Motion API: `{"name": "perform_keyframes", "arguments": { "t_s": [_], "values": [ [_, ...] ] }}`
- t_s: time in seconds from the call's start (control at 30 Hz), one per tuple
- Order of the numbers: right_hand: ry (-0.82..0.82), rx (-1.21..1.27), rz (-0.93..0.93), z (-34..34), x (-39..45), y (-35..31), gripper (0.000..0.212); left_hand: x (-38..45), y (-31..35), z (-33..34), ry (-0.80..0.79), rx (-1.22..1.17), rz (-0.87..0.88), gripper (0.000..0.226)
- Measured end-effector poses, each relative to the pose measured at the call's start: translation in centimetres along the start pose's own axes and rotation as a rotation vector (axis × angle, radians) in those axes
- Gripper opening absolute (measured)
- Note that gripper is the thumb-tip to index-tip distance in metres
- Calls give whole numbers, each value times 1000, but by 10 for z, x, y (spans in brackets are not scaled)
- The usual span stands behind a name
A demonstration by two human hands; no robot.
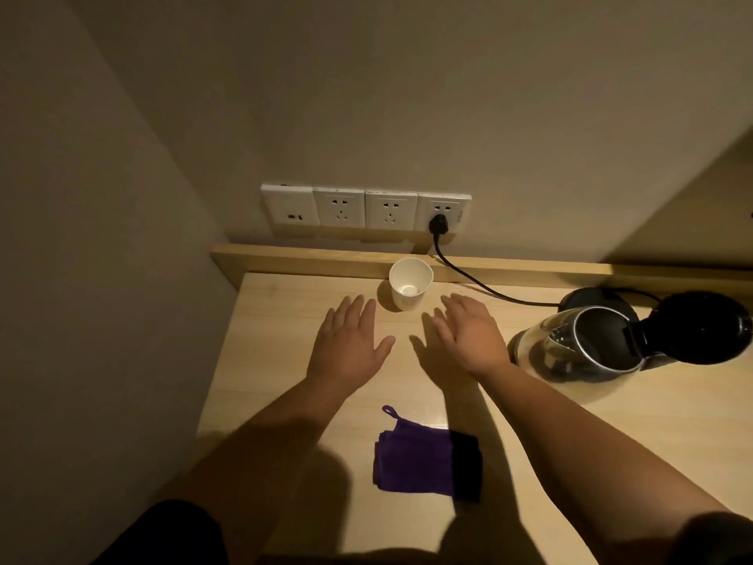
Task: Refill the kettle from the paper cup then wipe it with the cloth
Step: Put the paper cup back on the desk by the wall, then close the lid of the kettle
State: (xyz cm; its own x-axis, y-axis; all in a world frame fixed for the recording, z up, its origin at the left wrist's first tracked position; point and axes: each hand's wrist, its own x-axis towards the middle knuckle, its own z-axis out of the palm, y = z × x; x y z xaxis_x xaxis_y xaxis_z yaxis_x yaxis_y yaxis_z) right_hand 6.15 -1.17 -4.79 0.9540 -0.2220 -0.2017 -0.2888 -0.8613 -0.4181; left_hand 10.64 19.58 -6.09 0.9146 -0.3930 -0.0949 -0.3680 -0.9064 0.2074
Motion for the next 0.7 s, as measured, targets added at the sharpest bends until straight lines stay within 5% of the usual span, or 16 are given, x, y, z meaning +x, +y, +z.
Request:
{"name": "perform_keyframes", "arguments": {
  "t_s": [0.23, 0.7],
  "values": [
    [-28, -324, -164, -1, -62, -12, 62, -45, -8, -18, 24, 146, 123, 70],
    [87, -362, -68, -15, -141, 18, 63, -68, 35, -31, -24, 170, 302, 69]
  ]
}}
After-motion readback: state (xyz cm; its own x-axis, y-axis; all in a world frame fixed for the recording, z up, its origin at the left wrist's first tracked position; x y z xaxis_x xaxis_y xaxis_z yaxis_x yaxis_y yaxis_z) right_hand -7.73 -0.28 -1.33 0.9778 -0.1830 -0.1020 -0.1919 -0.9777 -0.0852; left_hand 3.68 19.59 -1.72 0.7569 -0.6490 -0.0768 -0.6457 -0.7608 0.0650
